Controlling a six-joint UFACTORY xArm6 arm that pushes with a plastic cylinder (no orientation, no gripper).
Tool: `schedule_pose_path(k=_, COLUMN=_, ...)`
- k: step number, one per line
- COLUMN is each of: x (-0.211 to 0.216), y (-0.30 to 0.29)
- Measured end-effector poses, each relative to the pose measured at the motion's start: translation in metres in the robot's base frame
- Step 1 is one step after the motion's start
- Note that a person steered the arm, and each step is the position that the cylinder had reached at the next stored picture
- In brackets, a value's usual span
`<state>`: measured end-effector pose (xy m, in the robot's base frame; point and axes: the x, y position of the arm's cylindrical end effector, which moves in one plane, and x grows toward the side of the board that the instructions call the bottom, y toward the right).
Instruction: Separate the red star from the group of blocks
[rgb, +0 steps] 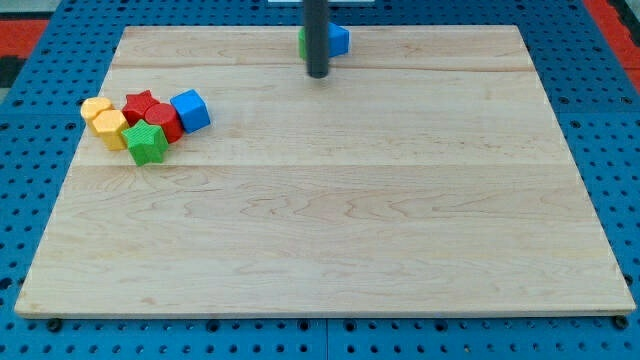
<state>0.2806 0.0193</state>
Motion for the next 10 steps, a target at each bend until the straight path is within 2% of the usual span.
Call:
schedule_pose_path(k=1, x=-0.009, y=0.053)
schedule_pose_path(k=2, x=-0.01, y=0.05)
schedule_pose_path(k=4, x=0.03, y=0.012)
schedule_pose_path(k=5, x=0.033, y=-0.077)
schedule_pose_path(k=6, x=0.074, y=-0.102)
schedule_pose_path(k=7, x=0.083, y=-0.082)
schedule_pose_path(k=10, x=0.084, y=-0.081)
